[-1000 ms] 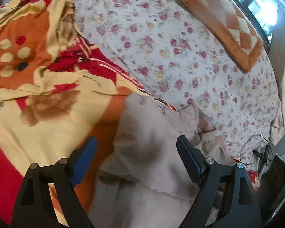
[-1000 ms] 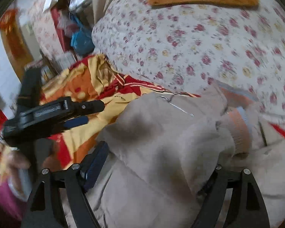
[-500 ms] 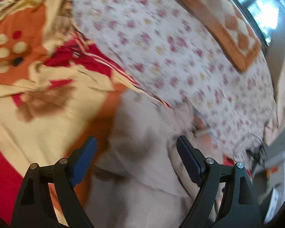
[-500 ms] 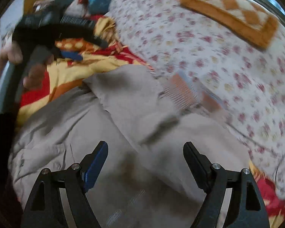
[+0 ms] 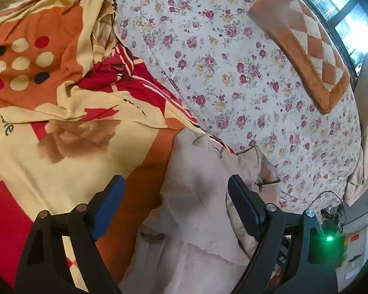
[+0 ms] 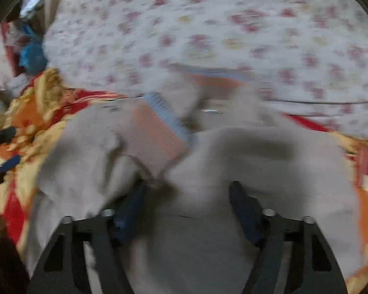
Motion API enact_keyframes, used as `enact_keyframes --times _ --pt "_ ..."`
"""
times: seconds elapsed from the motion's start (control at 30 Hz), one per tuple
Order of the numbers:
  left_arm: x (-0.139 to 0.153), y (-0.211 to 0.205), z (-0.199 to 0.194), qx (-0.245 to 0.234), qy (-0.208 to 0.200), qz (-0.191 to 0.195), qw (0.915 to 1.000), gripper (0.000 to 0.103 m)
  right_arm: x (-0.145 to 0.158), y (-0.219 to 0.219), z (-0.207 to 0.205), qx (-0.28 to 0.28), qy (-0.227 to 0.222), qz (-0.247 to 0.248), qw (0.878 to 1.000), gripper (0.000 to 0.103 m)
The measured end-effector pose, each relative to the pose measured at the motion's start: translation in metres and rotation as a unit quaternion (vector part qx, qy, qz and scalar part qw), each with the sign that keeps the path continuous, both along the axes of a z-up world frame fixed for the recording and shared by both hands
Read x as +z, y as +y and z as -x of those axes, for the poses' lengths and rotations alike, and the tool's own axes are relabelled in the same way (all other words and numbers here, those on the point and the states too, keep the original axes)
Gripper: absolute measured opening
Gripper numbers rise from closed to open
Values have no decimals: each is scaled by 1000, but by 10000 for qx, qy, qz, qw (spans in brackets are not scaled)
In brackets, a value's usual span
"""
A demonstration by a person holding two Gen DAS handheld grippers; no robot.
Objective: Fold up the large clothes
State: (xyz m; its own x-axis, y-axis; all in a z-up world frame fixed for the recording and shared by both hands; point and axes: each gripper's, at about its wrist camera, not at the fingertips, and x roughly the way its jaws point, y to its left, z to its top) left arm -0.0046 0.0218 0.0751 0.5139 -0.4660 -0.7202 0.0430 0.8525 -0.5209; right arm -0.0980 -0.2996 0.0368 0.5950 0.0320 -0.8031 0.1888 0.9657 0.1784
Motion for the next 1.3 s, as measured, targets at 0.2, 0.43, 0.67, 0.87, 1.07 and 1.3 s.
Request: enact_keyframes --times 0.2,0.43,0.67,0.87,1.07,1.3 --pt "1 1 2 -42 -3 111 9999 86 49 75 15 1559 -702 -126 9852 69" --pt "0 -19 12 -560 125 -36 9983 86 71 0 73 651 -569 -101 9962 74" --pt "-17 -72 36 -1455 238 -1102 9829 86 75 -97 127 -709 -170 408 9965 78" --pt "-19 -97 50 -1871 57 -1567 9697 68 71 -116 152 -943 38 761 9926 78" --pt "0 -107 44 -1800 -205 -1519 9717 18 54 -96 151 -364 308 1098 9928 59" --pt "33 -126 12 -1672 -463 -1499 9734 12 33 -122 117 -889 388 1136 9888 7"
